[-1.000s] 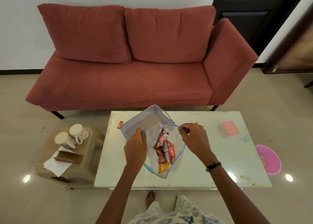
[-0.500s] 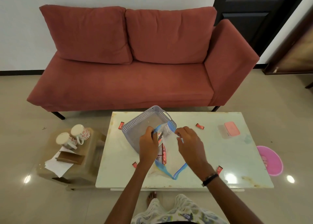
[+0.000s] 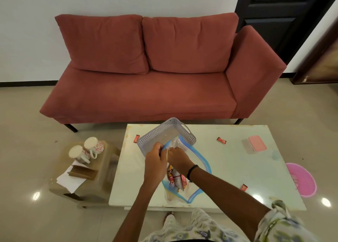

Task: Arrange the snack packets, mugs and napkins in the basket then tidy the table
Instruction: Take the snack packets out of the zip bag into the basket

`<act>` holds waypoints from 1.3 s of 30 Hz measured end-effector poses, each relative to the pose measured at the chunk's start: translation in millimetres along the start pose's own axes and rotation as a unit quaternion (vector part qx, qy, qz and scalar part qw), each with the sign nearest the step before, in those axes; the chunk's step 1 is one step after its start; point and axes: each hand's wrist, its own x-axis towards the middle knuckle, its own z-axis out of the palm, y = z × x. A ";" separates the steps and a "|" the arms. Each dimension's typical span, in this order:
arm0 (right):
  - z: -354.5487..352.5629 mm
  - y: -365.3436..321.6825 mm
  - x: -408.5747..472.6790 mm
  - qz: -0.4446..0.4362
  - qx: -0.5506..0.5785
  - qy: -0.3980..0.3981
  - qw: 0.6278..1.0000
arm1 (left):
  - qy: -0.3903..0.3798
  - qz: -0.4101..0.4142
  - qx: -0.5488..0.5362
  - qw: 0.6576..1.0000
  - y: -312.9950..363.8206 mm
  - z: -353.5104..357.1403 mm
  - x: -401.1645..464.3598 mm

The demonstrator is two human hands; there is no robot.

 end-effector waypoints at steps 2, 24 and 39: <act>-2.0 3.9 -1.6 -0.015 -0.019 0.005 1.000 | 0.001 -0.006 -0.005 1.000 -0.8 0.5 0.3; -92.1 69.6 -36.5 0.181 0.374 0.165 0.895 | 0.080 -0.120 -0.049 0.988 -14.5 7.2 67.8; -110.2 130.7 41.2 0.279 0.346 0.348 0.826 | 0.173 -0.197 -0.104 0.959 -47.2 19.3 148.7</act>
